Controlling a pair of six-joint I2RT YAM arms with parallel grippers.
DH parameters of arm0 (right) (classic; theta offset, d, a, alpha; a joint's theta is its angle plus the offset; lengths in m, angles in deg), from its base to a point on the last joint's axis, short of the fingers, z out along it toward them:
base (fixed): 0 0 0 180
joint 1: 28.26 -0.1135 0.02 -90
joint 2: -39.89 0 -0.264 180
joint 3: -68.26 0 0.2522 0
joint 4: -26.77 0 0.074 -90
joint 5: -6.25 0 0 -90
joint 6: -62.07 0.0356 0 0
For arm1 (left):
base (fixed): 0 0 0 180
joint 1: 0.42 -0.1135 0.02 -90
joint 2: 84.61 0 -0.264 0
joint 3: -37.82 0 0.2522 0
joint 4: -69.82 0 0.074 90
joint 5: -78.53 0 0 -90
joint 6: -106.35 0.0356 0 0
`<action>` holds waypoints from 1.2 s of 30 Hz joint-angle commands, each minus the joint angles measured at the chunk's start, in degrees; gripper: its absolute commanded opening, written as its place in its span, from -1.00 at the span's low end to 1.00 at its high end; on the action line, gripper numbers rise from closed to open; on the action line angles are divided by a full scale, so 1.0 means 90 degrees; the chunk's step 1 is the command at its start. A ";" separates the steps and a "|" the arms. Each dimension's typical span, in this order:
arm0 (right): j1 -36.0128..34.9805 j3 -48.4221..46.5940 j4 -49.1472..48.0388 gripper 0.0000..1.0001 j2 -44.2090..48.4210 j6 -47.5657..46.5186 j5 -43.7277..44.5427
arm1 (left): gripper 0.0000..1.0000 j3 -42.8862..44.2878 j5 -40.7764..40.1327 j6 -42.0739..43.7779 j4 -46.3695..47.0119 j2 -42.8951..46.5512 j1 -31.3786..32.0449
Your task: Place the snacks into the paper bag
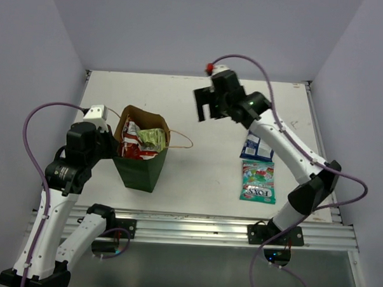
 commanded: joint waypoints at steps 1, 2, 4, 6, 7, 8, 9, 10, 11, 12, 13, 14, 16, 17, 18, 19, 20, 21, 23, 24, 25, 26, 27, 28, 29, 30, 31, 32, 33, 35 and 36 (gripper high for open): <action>0.1460 0.1127 -0.0232 0.98 0.0633 0.0244 0.0436 | -1.00 -0.0021 0.0131 0.0029 0.0321 0.0028 0.0042; 0.1888 0.1295 -0.0251 0.98 0.0614 0.0234 0.0484 | -1.00 -0.0031 0.0141 0.0029 0.0331 0.0019 0.0042; 0.2252 0.1734 -0.0339 0.98 0.0449 0.0263 0.0466 | -1.00 -0.0050 0.0180 0.0020 0.0370 0.0009 0.0042; 0.2652 0.1980 -0.0437 0.98 0.0283 0.0351 0.0456 | -1.00 -0.0041 0.0199 0.0020 0.0370 0.0009 0.0042; 0.2779 0.2174 -0.0534 0.98 0.0166 0.0448 0.0359 | -1.00 -0.0050 0.0199 0.0029 0.0370 -0.0001 0.0052; 0.3013 0.2253 -0.0583 0.98 -0.0058 0.0507 0.0290 | -1.00 -0.0041 0.0199 0.0029 0.0370 -0.0001 0.0042; 0.3102 0.2322 -0.0642 0.98 -0.0205 0.0537 0.0087 | -1.00 -0.0021 0.0190 0.0029 0.0361 -0.0001 0.0042; 0.3180 0.2400 -0.0729 0.98 -0.0342 0.0576 0.0027 | -1.00 -0.0011 0.0190 0.0039 0.0361 -0.0011 0.0042; 0.3287 0.2420 -0.0759 0.97 -0.0479 0.0605 -0.0032 | -1.00 -0.0021 0.0180 0.0039 0.0351 -0.0011 0.0042; 0.3308 0.2440 -0.0798 0.98 -0.0760 0.0596 -0.0071 | -1.00 -0.0011 0.0170 0.0049 0.0351 -0.0011 0.0042; 0.3337 0.2440 -0.0847 0.98 -0.0879 0.0605 -0.0101 | -1.00 -0.0002 0.0170 0.0059 0.0351 -0.0011 0.0042; 0.3366 0.2440 -0.0857 0.98 -0.1006 0.0596 -0.0091 | -1.00 0.0008 0.0160 0.0059 0.0351 -0.0020 0.0042; 0.3376 0.2430 -0.0876 0.98 -0.1338 0.0605 -0.0111 | -1.00 0.0018 0.0141 0.0068 0.0341 -0.0021 0.0042; 0.3386 0.2440 -0.0886 0.98 -0.1426 0.0596 -0.0111 | -1.00 0.0018 0.0141 0.0068 0.0341 -0.0040 0.0052; 0.3386 0.2469 -0.0906 0.97 -0.1505 0.0625 -0.0120 | -1.00 0.0028 0.0141 0.0059 0.0341 -0.0040 0.0042; 0.3396 0.2498 -0.0916 0.96 -0.1699 0.0644 -0.0159 | -1.00 0.0028 0.0131 0.0068 0.0341 -0.0040 0.0042; 0.3396 0.2518 -0.0916 0.94 -0.1788 0.0654 -0.0169 | -1.00 0.0028 0.0121 0.0068 0.0331 -0.0050 0.0052; 0.3396 0.2547 -0.0906 0.90 -0.1885 0.0683 -0.0169 | -1.00 0.0037 0.0121 0.0068 0.0331 -0.0050 0.0042; 0.3415 0.2635 -0.0906 0.70 -0.2071 0.0713 -0.0218 | -1.00 0.0037 0.0092 0.0078 0.0331 -0.0059 0.0042; 0.3416 0.2674 -0.0906 0.49 -0.2091 0.0723 -0.0199 | -1.00 0.0066 0.0082 0.0078 0.0322 -0.0069 0.0042; 0.3425 0.2771 -0.0906 -0.01 -0.2072 0.0723 -0.0189 | -1.00 0.0067 0.0073 0.0078 0.0312 -0.0069 0.0042; 0.3435 0.2810 -0.0916 -0.29 -0.2033 0.0732 -0.0189 | -1.00 0.0067 0.0072 0.0088 0.0321 -0.0079 0.0042; 0.3435 0.2850 -0.0916 -0.71 -0.1975 0.0732 -0.0131 | -1.00 0.0076 0.0063 0.0088 0.0322 -0.0079 0.0042; 0.3425 0.2898 -0.0877 -1.00 -0.1887 0.0752 -0.0063 | -1.00 0.0067 0.0063 0.0078 0.0322 -0.0079 0.0042; 0.3425 0.2908 -0.0848 -1.00 -0.1722 0.0723 -0.0023 | -1.00 0.0067 0.0063 0.0088 0.0322 -0.0089 0.0042; 0.3425 0.2880 -0.0780 -1.00 -0.1604 0.0703 0.0074 | -1.00 0.0047 0.0072 0.0078 0.0351 -0.0089 0.0042; 0.3425 0.2754 -0.0682 -1.00 -0.1506 0.0616 0.0104 | -1.00 0.0038 0.0082 0.0078 0.0361 -0.0089 0.0042; 0.3396 0.2665 -0.0594 -1.00 -0.1196 0.0567 0.0046 | -1.00 0.0028 0.0092 0.0078 0.0370 -0.0108 0.0052; 0.3377 0.2568 -0.0535 -1.00 -0.1029 0.0537 -0.0109 | -1.00 0.0018 0.0111 0.0078 0.0390 -0.0108 0.0042; 0.3231 0.2158 -0.0379 -1.00 -0.0638 0.0430 -0.0422 | -1.00 0.0018 0.0112 0.0088 0.0400 -0.0118 0.0052; 0.3143 0.1954 -0.0330 -1.00 -0.0356 0.0410 -0.0578 | -1.00 0.0018 0.0121 0.0088 0.0409 -0.0118 0.0052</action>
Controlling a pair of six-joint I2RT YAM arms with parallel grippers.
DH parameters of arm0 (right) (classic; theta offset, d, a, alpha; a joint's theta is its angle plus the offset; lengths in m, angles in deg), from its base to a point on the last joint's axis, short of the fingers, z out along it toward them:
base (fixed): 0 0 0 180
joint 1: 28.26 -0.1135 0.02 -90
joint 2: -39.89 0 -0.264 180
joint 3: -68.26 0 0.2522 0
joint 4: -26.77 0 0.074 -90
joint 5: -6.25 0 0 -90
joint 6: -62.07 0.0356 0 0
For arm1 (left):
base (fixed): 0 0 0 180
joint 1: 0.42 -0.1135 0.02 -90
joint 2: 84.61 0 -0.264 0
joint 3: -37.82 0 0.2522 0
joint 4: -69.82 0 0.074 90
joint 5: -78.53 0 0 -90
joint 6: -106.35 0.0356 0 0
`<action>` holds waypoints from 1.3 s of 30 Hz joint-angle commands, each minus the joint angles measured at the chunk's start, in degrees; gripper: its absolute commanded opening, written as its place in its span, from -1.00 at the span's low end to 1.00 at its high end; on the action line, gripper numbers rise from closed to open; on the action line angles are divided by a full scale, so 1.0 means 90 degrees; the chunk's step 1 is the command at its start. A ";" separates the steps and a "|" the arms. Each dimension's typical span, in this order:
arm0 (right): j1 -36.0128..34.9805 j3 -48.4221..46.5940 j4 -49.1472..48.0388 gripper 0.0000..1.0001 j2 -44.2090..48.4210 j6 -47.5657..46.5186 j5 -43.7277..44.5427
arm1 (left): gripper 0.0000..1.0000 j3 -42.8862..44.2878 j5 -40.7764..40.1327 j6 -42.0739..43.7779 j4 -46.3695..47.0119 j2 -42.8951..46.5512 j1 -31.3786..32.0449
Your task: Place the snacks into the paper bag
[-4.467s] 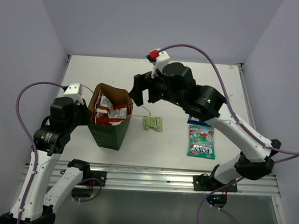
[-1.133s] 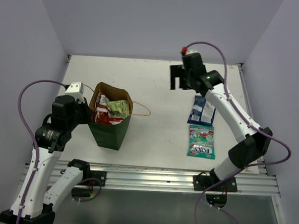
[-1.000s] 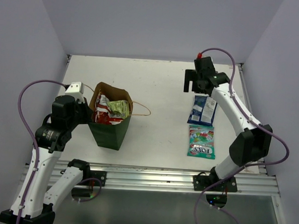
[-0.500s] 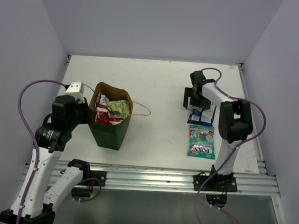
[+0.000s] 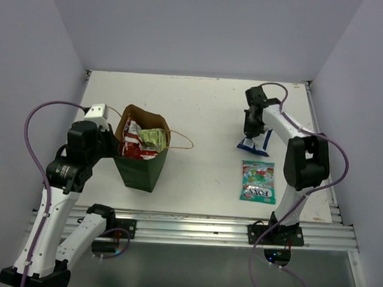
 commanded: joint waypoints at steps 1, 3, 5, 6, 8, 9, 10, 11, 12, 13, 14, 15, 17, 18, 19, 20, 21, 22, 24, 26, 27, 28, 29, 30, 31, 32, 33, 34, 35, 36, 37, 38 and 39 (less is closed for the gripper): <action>-0.0306 -0.1225 0.0354 -1.00 0.1176 -0.0170 -0.0671 | -1.00 0.0008 0.0104 0.0076 0.0317 -0.0062 0.0042; -0.0793 -0.1959 0.0638 -1.00 0.1226 -0.0229 -0.0829 | -1.00 -0.0001 0.0114 0.0076 0.0336 -0.0072 0.0042; -0.1360 -0.3286 0.1145 -1.00 0.1110 -0.0297 -0.1170 | -1.00 -0.0011 0.0134 0.0066 0.0346 -0.0082 0.0042; -0.1545 -0.3745 0.1292 -1.00 0.0877 -0.0268 -0.1239 | -1.00 -0.0021 0.0153 0.0066 0.0356 -0.0082 0.0042; -0.2052 -0.5025 0.1576 -1.00 0.0613 -0.0083 -0.1851 | -1.00 -0.0011 0.0173 0.0056 0.0376 -0.0092 0.0042; -0.2210 -0.5396 0.1625 -1.00 0.0485 0.0005 -0.2019 | -1.00 -0.0021 0.0182 0.0047 0.0376 -0.0092 0.0042; -0.2376 -0.6000 0.1655 -1.00 0.0242 0.0208 -0.2234 | -1.00 -0.0021 0.0182 0.0037 0.0376 -0.0092 0.0042; -0.2677 -0.6238 0.1626 -1.00 0.0134 0.0326 -0.2584 | -1.00 -0.0021 0.0182 0.0046 0.0376 -0.0092 0.0052; -0.2815 -0.6501 0.1558 -1.00 0.0046 0.0598 -0.2819 | -1.00 -0.0021 0.0202 0.0037 0.0376 -0.0092 0.0042; -0.2952 -0.6523 0.1316 -1.00 -0.0091 0.0736 -0.3044 | -1.00 -0.0021 0.0202 0.0037 0.0385 -0.0092 0.0042; -0.3234 -0.6514 0.1158 -1.00 -0.0131 0.0873 -0.3259 | -1.00 -0.0031 0.0202 0.0037 0.0376 -0.0092 0.0042; -0.3382 -0.6436 0.0867 -1.00 -0.0170 0.1087 -0.3580 | -1.00 -0.0021 0.0212 0.0027 0.0376 -0.0092 0.0052; -0.3839 -0.6426 0.0679 -1.00 -0.0345 0.1225 -0.3807 | -1.00 -0.0021 0.0221 0.0037 0.0376 -0.0082 0.0042; -0.3977 -0.6435 0.0591 -1.00 -0.0404 0.1294 -0.3982 | -1.00 -0.0011 0.0241 0.0037 0.0366 -0.0072 0.0042; -0.4114 -0.6435 0.0465 -1.00 -0.0482 0.1391 -0.4090 | -1.00 -0.0021 0.0241 0.0037 0.0366 -0.0072 0.0042; -0.4357 -0.6455 0.0444 -1.00 -0.0647 0.1421 -0.4149 | -1.00 -0.0021 0.0241 0.0027 0.0366 -0.0063 0.0042; -0.4447 -0.6474 0.0376 -1.00 -0.0707 0.1489 -0.4266 | -1.00 -0.0011 0.0260 0.0027 0.0366 -0.0062 0.0042; -0.4544 -0.6484 0.0356 -1.00 -0.0785 0.1528 -0.4335 | -1.00 -0.0011 0.0261 0.0027 0.0356 -0.0043 0.0052; -0.4779 -0.6562 0.0327 -1.00 -0.0941 0.1635 -0.4384 | -1.00 -0.0002 0.0261 0.0027 0.0347 -0.0033 0.0052; -0.4925 -0.6572 0.0229 -1.00 -0.0990 0.1714 -0.4423 | -1.00 -0.0011 0.0261 0.0027 0.0327 -0.0004 0.0052; -0.4965 -0.6553 0.0248 -1.00 -0.1019 0.1763 -0.4414 | -1.00 -0.0011 0.0261 0.0027 0.0317 0.0006 0.0052; -0.5033 -0.6533 0.0297 -1.00 -0.1039 0.1783 -0.4414 | -1.00 -0.0011 0.0270 0.0027 0.0317 0.0016 0.0052; -0.5063 -0.6494 0.0336 -1.00 -0.1030 0.1783 -0.4355 | -1.00 -0.0002 0.0270 0.0027 0.0308 0.0025 0.0052; -0.5092 -0.6320 0.0375 -1.00 -0.0972 0.1734 -0.4268 | -1.00 -0.0002 0.0261 0.0027 0.0307 0.0035 0.0052; -0.5121 -0.6202 0.0482 -1.00 -0.0932 0.1705 -0.4151 | -1.00 -0.0011 0.0261 0.0027 0.0298 0.0055 0.0052; -0.5141 -0.6104 0.0580 -1.00 -0.0903 0.1666 -0.3879 | -1.00 -0.0011 0.0261 0.0027 0.0288 0.0064 0.0052; -0.5141 -0.5968 0.0726 -1.00 -0.0883 0.1579 -0.3654 | -1.00 -0.0011 0.0251 0.0027 0.0278 0.0074 0.0062; -0.5141 -0.5957 0.1104 -1.00 -0.0883 0.1529 -0.3439 | -1.00 -0.0011 0.0241 0.0017 0.0278 0.0103 0.0052; -0.5141 -0.5967 0.1292 -1.00 -0.0883 0.1481 -0.3012 | -1.00 -0.0011 0.0241 0.0017 0.0268 0.0113 0.0052; -0.5141 -0.6034 0.1468 -1.00 -0.0883 0.1412 -0.2824 | -1.00 -0.0002 0.0222 0.0027 0.0259 0.0123 0.0052; -0.5141 -0.6064 0.1750 -1.00 -0.0893 0.1363 -0.2657 | -1.00 -0.0011 0.0212 0.0027 0.0249 0.0133 0.0052; -0.5141 -0.6093 0.1849 -1.00 -0.0883 0.1324 -0.2482 | -1.00 -0.0011 0.0212 0.0017 0.0239 0.0143 0.0052; -0.5141 -0.6113 0.1937 -1.00 -0.0893 0.1266 -0.2161 | -1.00 -0.0021 0.0212 0.0027 0.0239 0.0152 0.0052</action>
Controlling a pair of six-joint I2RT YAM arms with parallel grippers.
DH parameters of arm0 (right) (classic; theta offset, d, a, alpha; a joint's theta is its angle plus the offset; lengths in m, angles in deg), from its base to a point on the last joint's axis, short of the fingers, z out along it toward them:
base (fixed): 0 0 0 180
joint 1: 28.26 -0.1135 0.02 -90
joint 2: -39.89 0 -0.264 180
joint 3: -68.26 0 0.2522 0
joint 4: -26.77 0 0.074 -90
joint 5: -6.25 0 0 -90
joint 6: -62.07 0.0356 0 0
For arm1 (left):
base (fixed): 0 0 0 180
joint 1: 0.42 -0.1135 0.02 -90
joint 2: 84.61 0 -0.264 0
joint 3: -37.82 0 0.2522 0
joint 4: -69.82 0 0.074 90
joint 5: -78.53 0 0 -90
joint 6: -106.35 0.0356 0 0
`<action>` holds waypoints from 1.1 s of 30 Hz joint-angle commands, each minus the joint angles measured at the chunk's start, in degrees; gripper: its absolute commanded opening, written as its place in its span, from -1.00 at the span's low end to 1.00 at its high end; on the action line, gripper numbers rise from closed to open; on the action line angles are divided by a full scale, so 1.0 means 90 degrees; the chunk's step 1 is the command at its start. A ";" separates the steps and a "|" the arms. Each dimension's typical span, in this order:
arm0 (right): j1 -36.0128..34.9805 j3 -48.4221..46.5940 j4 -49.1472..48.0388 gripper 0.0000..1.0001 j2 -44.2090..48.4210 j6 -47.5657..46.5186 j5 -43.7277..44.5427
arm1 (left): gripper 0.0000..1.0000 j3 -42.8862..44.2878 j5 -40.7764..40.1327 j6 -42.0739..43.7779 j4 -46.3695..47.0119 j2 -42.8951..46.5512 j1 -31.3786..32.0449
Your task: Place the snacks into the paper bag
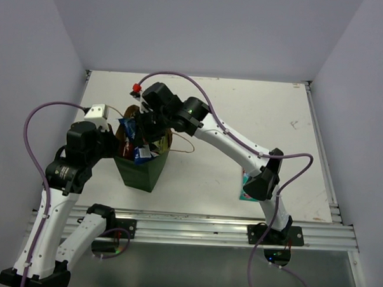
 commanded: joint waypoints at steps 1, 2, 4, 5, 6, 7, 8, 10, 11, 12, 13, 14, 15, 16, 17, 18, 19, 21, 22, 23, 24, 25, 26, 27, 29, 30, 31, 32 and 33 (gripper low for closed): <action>-0.0007 -0.0112 0.0866 -1.00 0.0280 -0.0238 0.1076 | -1.00 -0.0036 0.0098 0.0017 0.0195 0.0077 0.0052; -0.0007 -0.0161 0.0984 -1.00 0.0241 -0.0267 0.1233 | -1.00 -0.0026 0.0107 0.0017 0.0205 0.0077 0.0052; -0.0017 -0.0385 0.1324 -1.00 0.0086 -0.0345 0.1702 | -1.00 -0.0026 0.0107 0.0017 0.0205 0.0077 0.0052; -0.0017 -0.0473 0.1433 -1.00 -0.0080 -0.0365 0.1780 | -1.00 -0.0026 0.0098 0.0027 0.0205 0.0077 0.0052; -0.0036 -0.0599 0.1599 -1.00 -0.0178 -0.0443 0.1936 | -1.00 -0.0026 0.0098 0.0027 0.0195 0.0087 0.0052; -0.0075 -0.0659 0.1658 -1.00 -0.0247 -0.0482 0.2111 | -1.00 -0.0026 0.0098 0.0017 0.0205 0.0077 0.0062; -0.0095 -0.0698 0.1717 -1.00 -0.0305 -0.0521 0.2191 | -1.00 -0.0026 0.0088 0.0027 0.0205 0.0087 0.0062; -0.0163 -0.0747 0.1776 -1.00 -0.0462 -0.0580 0.2211 | -1.00 -0.0036 0.0078 0.0027 0.0195 0.0087 0.0062; -0.0183 -0.0747 0.1766 -0.92 -0.0501 -0.0590 0.2192 | -1.00 -0.0026 0.0068 0.0017 0.0186 0.0087 0.0062; -0.0202 -0.0795 0.1757 -0.59 -0.0521 -0.0619 0.2172 | -1.00 -0.0026 0.0068 0.0027 0.0195 0.0087 0.0062; -0.0212 -0.0835 0.1766 -0.37 -0.0540 -0.0629 0.2162 | -1.00 -0.0026 0.0068 0.0027 0.0195 0.0087 0.0062; -0.0212 -0.0893 0.1757 -0.20 -0.0521 -0.0658 0.2152 | -1.00 -0.0026 0.0059 0.0027 0.0195 0.0077 0.0062; -0.0212 -0.1000 0.1737 -0.05 -0.0434 -0.0745 0.2114 | -1.00 -0.0036 0.0059 0.0027 0.0195 0.0087 0.0062; -0.0212 -0.1059 0.1650 0.12 -0.0346 -0.0785 0.2113 | -1.00 -0.0036 0.0059 0.0017 0.0195 0.0087 0.0062; -0.0212 -0.1118 0.1620 0.21 -0.0268 -0.0805 0.2133 | -1.00 -0.0026 0.0059 0.0027 0.0195 0.0077 0.0062; -0.0212 -0.1273 0.1552 0.29 -0.0132 -0.0843 0.2171 | -1.00 -0.0026 0.0059 0.0037 0.0195 0.0067 0.0062; -0.0212 -0.1342 0.1542 0.39 0.0170 -0.0853 0.2240 | -1.00 -0.0026 0.0049 0.0037 0.0195 0.0067 0.0071; -0.0202 -0.1304 0.1493 0.53 0.0581 -0.0863 0.2647 | -1.00 -0.0026 0.0039 0.0027 0.0195 0.0067 0.0062; -0.0202 -0.1217 0.1503 0.66 0.1047 -0.0873 0.2902 | -1.00 -0.0026 0.0029 0.0027 0.0195 0.0058 0.0062; -0.0193 -0.1071 0.1503 0.71 0.1293 -0.0883 0.3136 | -1.00 -0.0026 0.0039 0.0017 0.0195 0.0048 0.0062; -0.0164 -0.0605 0.1532 0.74 0.1528 -0.0864 0.3641 | -1.00 -0.0026 0.0049 0.0027 0.0205 0.0048 0.0062; -0.0057 -0.0282 0.1532 0.80 0.1830 -0.0834 0.3849 | -1.00 -0.0045 0.0049 0.0027 0.0215 0.0048 0.0062; 0.0051 0.0108 0.1532 0.82 0.2335 -0.0795 0.4006 | -1.00 -0.0046 0.0078 0.0017 0.0215 0.0048 0.0062; 0.0168 0.1011 0.1493 0.83 0.2631 -0.0660 0.4249 | -1.00 -0.0055 0.0088 0.0017 0.0234 0.0038 0.0062; 0.0694 0.2718 0.1193 0.85 0.3419 -0.0406 0.4320 | -1.00 -0.0104 0.0156 -0.0002 0.0254 0.0048 0.0062; 0.1122 0.3348 0.1036 0.87 0.3686 -0.0308 0.4291 | -1.00 -0.0114 0.0156 -0.0002 0.0264 0.0048 0.0071; 0.1377 0.3964 0.0870 0.88 0.3920 -0.0200 0.4185 | -1.00 -0.0133 0.0176 -0.0002 0.0264 0.0057 0.0062; 0.1631 0.5130 0.0694 0.88 0.4416 0.0023 0.4106 | -1.00 -0.0133 0.0176 -0.0002 0.0264 0.0058 0.0071; 0.2088 0.5683 0.0344 0.88 0.4624 0.0151 0.4018 | -1.00 -0.0143 0.0166 -0.0002 0.0254 0.0067 0.0081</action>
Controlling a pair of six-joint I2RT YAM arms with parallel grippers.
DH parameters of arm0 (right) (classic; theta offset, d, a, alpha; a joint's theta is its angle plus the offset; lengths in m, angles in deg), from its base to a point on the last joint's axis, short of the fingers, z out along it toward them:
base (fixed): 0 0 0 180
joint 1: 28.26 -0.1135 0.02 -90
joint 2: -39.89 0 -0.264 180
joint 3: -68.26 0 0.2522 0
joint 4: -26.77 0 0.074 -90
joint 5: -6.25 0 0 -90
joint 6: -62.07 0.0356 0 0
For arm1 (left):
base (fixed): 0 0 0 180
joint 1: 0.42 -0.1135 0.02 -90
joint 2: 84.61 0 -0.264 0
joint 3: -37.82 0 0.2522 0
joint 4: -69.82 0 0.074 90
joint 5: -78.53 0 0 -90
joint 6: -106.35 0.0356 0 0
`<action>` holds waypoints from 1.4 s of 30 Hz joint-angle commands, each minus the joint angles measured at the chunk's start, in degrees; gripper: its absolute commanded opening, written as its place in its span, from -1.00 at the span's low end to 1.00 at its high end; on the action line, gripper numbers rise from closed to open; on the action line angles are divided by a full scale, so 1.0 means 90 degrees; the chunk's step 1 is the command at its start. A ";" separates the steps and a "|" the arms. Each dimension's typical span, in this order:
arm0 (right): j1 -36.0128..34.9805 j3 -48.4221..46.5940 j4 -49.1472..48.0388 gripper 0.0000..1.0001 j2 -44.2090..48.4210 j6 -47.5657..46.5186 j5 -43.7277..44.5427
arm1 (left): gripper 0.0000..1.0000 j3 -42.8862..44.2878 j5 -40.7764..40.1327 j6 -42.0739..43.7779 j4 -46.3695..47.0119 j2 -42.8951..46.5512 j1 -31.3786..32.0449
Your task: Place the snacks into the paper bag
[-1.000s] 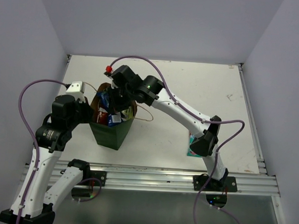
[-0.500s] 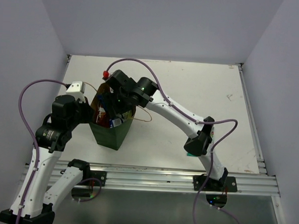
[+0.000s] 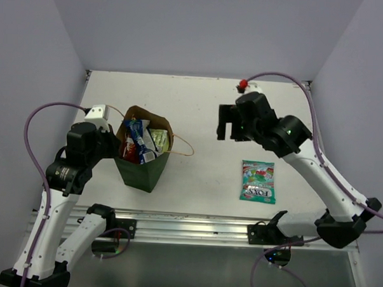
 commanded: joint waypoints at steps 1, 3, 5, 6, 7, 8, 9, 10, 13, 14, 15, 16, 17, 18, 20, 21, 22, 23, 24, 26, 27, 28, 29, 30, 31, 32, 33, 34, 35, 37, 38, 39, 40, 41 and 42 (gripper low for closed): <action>0.0926 0.2204 -0.0518 0.88 0.0358 0.0679 -0.0047 | -1.00 -0.0068 0.0120 0.0000 0.0169 0.0048 0.0057; 0.1336 0.3338 -0.0821 0.89 0.0749 0.1021 -0.0166 | -1.00 -0.0058 0.0110 -0.0010 0.0159 0.0058 0.0086; 0.1474 0.4069 -0.0930 0.89 0.0858 0.1255 -0.0185 | -1.00 -0.0068 0.0110 0.0010 0.0140 0.0068 0.0115; 0.1591 0.4257 -0.1017 0.89 0.0848 0.1295 -0.0215 | -1.00 -0.0068 0.0120 0.0000 0.0149 0.0068 0.0125; 0.1640 0.4414 -0.1047 0.89 0.0819 0.1343 -0.0225 | -1.00 -0.0087 0.0130 0.0000 0.0169 0.0068 0.0145; 0.1679 0.4696 -0.1125 0.89 0.0771 0.1383 -0.0225 | -1.00 -0.0078 0.0130 0.0010 0.0169 0.0058 0.0164; 0.1767 0.4815 -0.1135 0.89 0.0693 0.1412 -0.0235 | -1.00 -0.0078 0.0130 0.0010 0.0179 0.0058 0.0174; 0.1806 0.4922 -0.1155 0.89 0.0624 0.1441 -0.0225 | -1.00 -0.0078 0.0139 0.0010 0.0179 0.0058 0.0193; 0.1943 0.5313 -0.1242 0.89 0.0507 0.1490 -0.0205 | -1.00 -0.0078 0.0120 0.0010 0.0169 0.0097 0.0203; 0.2040 0.5527 -0.1339 0.89 0.0477 0.1490 -0.0331 | -1.00 -0.0078 0.0130 0.0010 0.0169 0.0106 0.0203; 0.2080 0.5625 -0.1427 0.89 0.0448 0.1490 -0.0429 | -1.00 -0.0087 0.0130 0.0000 0.0159 0.0126 0.0203; 0.2138 0.5733 -0.1486 0.89 0.0351 0.1471 -0.0517 | -1.00 -0.0097 0.0120 0.0010 0.0159 0.0136 0.0203; 0.2168 0.5898 -0.1564 0.89 0.0273 0.1471 -0.0595 | -1.00 -0.0097 0.0120 0.0000 0.0149 0.0146 0.0203; 0.2236 0.5948 -0.1662 0.89 0.0204 0.1471 -0.0693 | -1.00 -0.0088 0.0120 0.0010 0.0149 0.0146 0.0203; 0.2285 0.6075 -0.1789 0.89 -0.0040 0.1461 -0.0820 | -1.00 -0.0088 0.0120 0.0010 0.0159 0.0155 0.0203; 0.2314 0.6085 -0.1799 0.89 -0.0118 0.1471 -0.0859 | -1.00 -0.0068 0.0120 0.0010 0.0149 0.0165 0.0203; 0.2324 0.6085 -0.1828 0.88 -0.0206 0.1452 -0.0869 | -1.00 -0.0068 0.0120 0.0010 0.0140 0.0165 0.0203; 0.2334 0.6076 -0.1877 0.86 -0.0323 0.1403 -0.0879 | -1.00 -0.0058 0.0110 0.0000 0.0130 0.0175 0.0203; 0.2354 0.6076 -0.1906 0.73 -0.0372 0.1383 -0.0879 | -1.00 -0.0058 0.0110 0.0000 0.0120 0.0175 0.0203; 0.2373 0.6056 -0.1917 0.25 -0.0441 0.1354 -0.0908 | -1.00 -0.0068 0.0100 0.0010 0.0110 0.0194 0.0203; 0.2373 0.6047 -0.1916 -0.40 -0.0412 0.1344 -0.0908 | -1.00 -0.0058 0.0091 0.0020 0.0101 0.0194 0.0203; 0.2373 0.5998 -0.1839 -0.80 -0.0296 0.1344 -0.0870 | -1.00 -0.0049 0.0071 0.0020 0.0100 0.0204 0.0203; 0.2373 0.5949 -0.1771 -1.00 -0.0227 0.1354 -0.0831 | -1.00 -0.0048 0.0061 0.0020 0.0091 0.0204 0.0203; 0.2373 0.5891 -0.1702 -1.00 -0.0149 0.1325 -0.0792 | -1.00 -0.0048 0.0061 0.0020 0.0100 0.0204 0.0203; 0.2373 0.5677 -0.1499 -1.00 -0.0061 0.1276 -0.0685 | -1.00 -0.0048 0.0061 0.0020 0.0100 0.0195 0.0213; 0.2364 0.5501 -0.1381 -1.00 0.0095 0.1208 -0.0606 | -1.00 -0.0048 0.0061 0.0020 0.0110 0.0194 0.0213; 0.2354 0.5277 -0.1234 -1.00 0.0212 0.1140 -0.0615 | -1.00 -0.0048 0.0071 0.0020 0.0110 0.0185 0.0213; 0.2334 0.4714 -0.1098 -1.00 0.0300 0.1004 -0.0635 | -1.00 -0.0048 0.0081 0.0020 0.0120 0.0175 0.0213; 0.2305 0.4361 -0.0883 -1.00 0.0388 0.0915 -0.0654 | -1.00 -0.0039 0.0081 0.0020 0.0130 0.0165 0.0213; 0.2237 0.3096 -0.0707 -1.00 0.0487 0.0662 -0.0722 | -1.00 -0.0039 0.0091 0.0020 0.0149 0.0146 0.0213; 0.2150 0.2604 -0.0638 -1.00 0.0419 0.0564 -0.0945 | -1.00 -0.0048 0.0100 0.0010 0.0149 0.0136 0.0213; 0.2071 0.2077 -0.0550 -1.00 0.0157 0.0466 -0.1044 | -1.00 -0.0058 0.0120 0.0010 0.0169 0.0136 0.0213; 0.1780 0.0931 -0.0366 -1.00 -0.0077 0.0291 -0.1151 | -1.00 -0.0068 0.0130 0.0000 0.0179 0.0126 0.0223; 0.1584 0.0330 -0.0257 -1.00 -0.0302 0.0193 -0.1259 | -1.00 -0.0087 0.0139 0.0000 0.0198 0.0126 0.0223; 0.1341 -0.0295 -0.0131 -1.00 -0.0894 0.0105 -0.1270 | -1.00 -0.0088 0.0139 -0.0010 0.0198 0.0126 0.0223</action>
